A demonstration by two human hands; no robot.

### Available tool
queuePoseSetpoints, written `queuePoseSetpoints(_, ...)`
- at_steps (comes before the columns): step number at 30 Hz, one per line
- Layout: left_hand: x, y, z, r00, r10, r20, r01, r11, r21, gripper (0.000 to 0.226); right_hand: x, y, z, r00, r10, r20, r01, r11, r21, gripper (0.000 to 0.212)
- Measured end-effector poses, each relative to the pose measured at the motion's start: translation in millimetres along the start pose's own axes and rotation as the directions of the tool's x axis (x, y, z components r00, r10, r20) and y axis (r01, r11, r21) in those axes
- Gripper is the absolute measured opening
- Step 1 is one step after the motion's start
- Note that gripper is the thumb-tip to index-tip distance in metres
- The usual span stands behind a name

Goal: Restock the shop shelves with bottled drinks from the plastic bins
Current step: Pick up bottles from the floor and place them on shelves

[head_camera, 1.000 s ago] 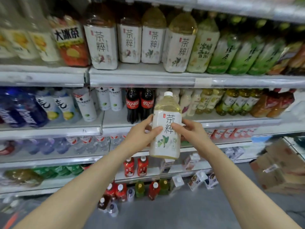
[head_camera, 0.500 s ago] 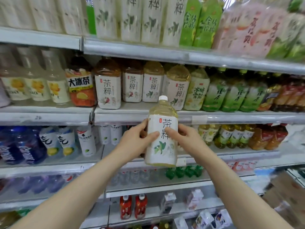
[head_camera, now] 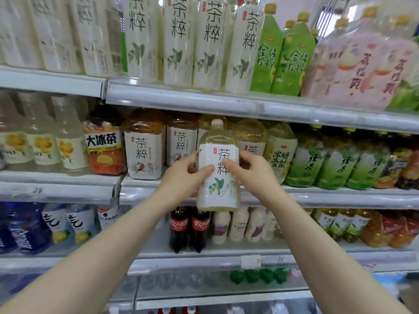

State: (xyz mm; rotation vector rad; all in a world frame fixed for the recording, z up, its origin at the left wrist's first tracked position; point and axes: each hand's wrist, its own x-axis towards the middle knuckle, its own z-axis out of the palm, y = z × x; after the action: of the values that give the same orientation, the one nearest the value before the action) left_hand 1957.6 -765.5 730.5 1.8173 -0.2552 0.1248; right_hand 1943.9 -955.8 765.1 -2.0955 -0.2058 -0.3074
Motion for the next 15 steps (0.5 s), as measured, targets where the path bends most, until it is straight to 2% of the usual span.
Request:
queuePoseSetpoints(3,16.0,8.1,-3.5,0.997,0.049,-0.061,-0.045,0.997,0.061,0.060,14.6,-5.0,0.6,0.999,-0.045,-0.025,0.045,0.999,0.008,0.026)
queuePoseSetpoints(5,28.8,6.6,-6.8,0.993,0.045,-0.109,-0.033,0.993,0.109,0.075,21.7,-5.6,2.7,0.997,-0.074,-0.030,0.074,0.997,0.006,0.027)
queuePoseSetpoints(8,39.3,6.6,-11.2,0.995,0.026,-0.100,-0.016,0.995,0.098,0.107,30.7,-5.7,6.3,0.994,-0.101,-0.045,0.100,0.995,-0.015,0.026)
queuePoseSetpoints(9,41.7,6.4,-12.2,0.995,0.026,-0.094,-0.017,0.996,0.091,0.108,33.9,-6.1,7.5,0.993,-0.104,-0.053,0.103,0.994,-0.029,0.027)
queuePoseSetpoints(12,49.0,6.5,-12.7,0.993,0.060,-0.104,-0.050,0.994,0.100,0.074,41.1,-7.2,11.6,0.992,-0.114,-0.060,0.110,0.992,-0.064,0.026)
queuePoseSetpoints(15,56.8,-1.2,-15.0,0.989,0.107,-0.098,-0.095,0.989,0.117,0.071,47.7,-4.1,17.7,0.989,-0.132,-0.069,0.123,0.984,-0.130,0.024)
